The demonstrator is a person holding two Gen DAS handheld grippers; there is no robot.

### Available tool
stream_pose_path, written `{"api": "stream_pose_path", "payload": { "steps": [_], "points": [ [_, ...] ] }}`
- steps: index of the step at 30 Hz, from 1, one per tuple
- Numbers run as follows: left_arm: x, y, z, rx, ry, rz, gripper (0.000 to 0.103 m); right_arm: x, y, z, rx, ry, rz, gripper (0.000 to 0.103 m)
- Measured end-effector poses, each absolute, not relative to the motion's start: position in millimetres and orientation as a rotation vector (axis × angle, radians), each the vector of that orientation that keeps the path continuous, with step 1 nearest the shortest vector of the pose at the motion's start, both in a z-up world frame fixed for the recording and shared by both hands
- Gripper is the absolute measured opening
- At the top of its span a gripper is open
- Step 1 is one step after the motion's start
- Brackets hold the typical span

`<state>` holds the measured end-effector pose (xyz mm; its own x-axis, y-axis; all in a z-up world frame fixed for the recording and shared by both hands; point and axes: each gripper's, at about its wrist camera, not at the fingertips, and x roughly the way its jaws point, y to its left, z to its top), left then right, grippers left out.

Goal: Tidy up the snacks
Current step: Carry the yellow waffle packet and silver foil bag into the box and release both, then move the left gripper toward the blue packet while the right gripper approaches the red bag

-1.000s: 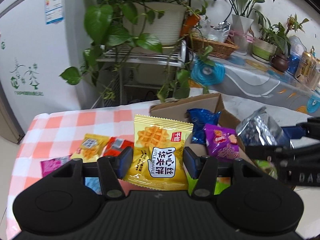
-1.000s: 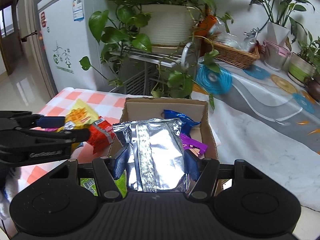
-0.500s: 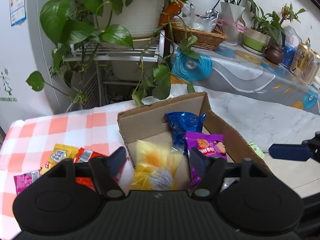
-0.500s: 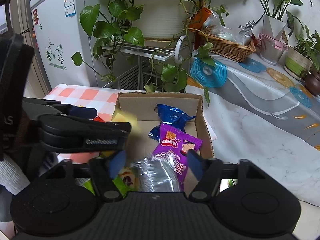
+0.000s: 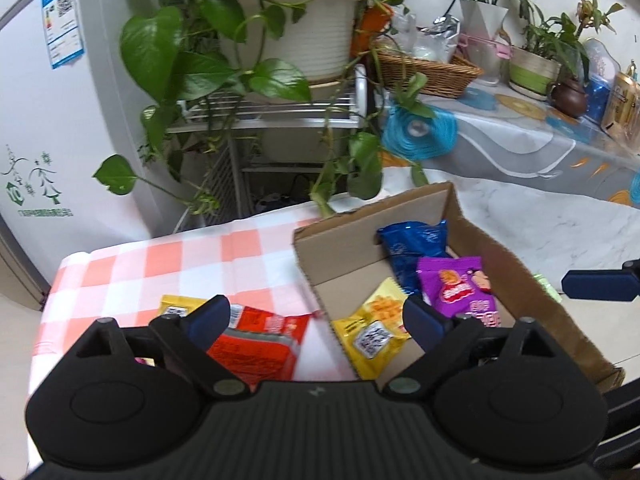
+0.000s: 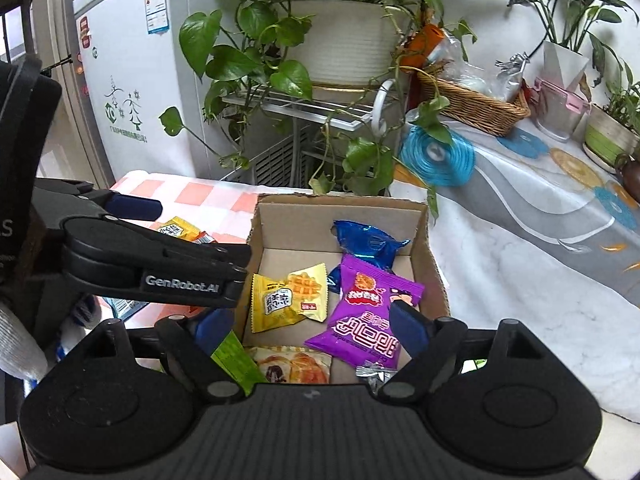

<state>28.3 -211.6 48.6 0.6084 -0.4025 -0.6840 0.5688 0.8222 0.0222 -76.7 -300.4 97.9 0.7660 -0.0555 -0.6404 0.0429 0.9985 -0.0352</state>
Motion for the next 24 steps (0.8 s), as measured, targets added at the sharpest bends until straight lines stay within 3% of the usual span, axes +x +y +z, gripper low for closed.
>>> {"api": "stream_pose_path", "payload": {
  "steps": [24],
  "points": [
    [54,-78,25,0.219,0.797,-0.389,0.095,-49,-264,97,-0.026,0.678,0.046,0.093]
  ]
}}
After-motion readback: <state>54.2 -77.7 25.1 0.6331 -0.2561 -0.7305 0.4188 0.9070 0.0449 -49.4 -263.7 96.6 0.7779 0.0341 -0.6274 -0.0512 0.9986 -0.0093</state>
